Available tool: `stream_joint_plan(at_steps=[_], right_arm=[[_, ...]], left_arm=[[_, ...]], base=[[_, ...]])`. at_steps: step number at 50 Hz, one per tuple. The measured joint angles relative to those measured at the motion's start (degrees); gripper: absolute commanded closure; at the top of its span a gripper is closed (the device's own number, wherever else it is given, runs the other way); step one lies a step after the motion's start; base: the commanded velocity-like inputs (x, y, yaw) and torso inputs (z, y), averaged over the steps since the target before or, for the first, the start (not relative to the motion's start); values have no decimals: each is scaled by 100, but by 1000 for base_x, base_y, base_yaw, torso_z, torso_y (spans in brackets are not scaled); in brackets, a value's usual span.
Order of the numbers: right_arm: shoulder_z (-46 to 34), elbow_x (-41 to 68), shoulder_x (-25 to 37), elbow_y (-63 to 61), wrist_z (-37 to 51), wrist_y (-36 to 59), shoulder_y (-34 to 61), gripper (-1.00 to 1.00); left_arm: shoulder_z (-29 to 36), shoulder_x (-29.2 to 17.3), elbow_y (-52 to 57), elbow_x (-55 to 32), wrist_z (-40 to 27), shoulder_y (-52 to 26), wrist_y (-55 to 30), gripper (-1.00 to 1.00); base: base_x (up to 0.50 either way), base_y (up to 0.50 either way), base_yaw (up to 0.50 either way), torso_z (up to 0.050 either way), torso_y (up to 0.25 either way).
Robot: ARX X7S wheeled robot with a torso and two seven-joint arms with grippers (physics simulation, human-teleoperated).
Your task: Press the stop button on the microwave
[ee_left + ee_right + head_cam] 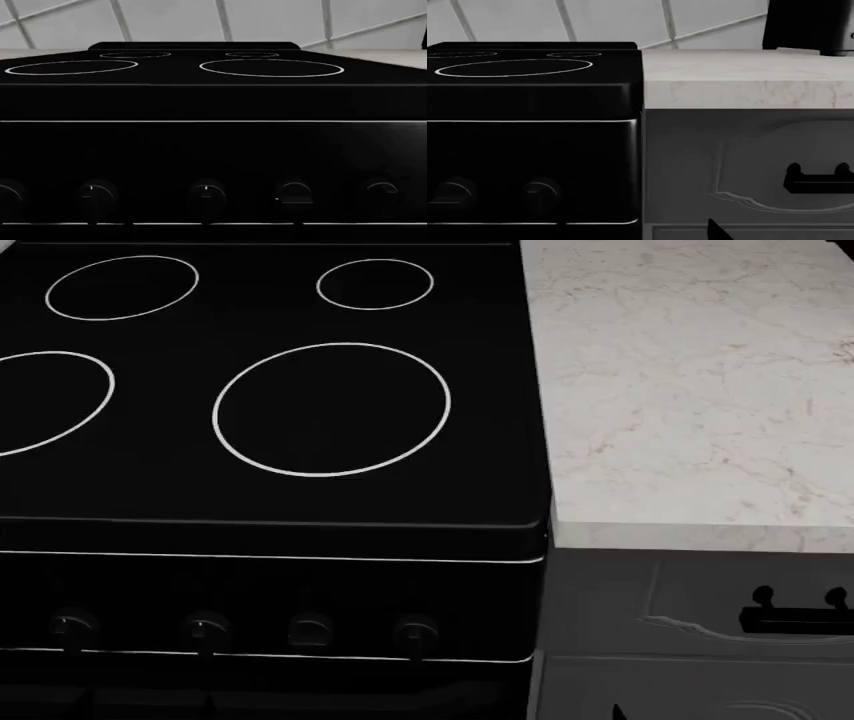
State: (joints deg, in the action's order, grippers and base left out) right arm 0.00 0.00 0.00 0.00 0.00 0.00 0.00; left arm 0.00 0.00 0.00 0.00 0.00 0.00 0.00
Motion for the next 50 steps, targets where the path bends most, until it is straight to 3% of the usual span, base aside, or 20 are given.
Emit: stream_joint_plan(at_steps=[18, 24, 31, 39, 50], right_arm=[[-312, 60, 186, -188, 355, 109, -4, -100], [-412, 82, 256, -691, 482, 454, 66, -100], [-510, 74, 342, -1434, 614, 958, 243, -100], [-603, 29, 432, -2197, 747, 1509, 517, -100], [-731, 35, 533, -3278, 808, 2481, 1027, -100]], left_arm=[[229, -236, -55, -199, -259, 52, 66, -100], [166, -360, -522, -220, -433, 46, 203, -100], [-100, -578, -1815, -300, -655, -76, 686, -100], [-558, -843, -4655, -482, -603, -642, 1833, -100], [-1732, -999, -6558, -382, -306, -696, 1848, -100]], base=[[0, 0, 0, 0, 0], [0, 0, 0, 0, 0], [0, 0, 0, 0, 0], [0, 0, 0, 0, 0], [0, 0, 0, 0, 0]])
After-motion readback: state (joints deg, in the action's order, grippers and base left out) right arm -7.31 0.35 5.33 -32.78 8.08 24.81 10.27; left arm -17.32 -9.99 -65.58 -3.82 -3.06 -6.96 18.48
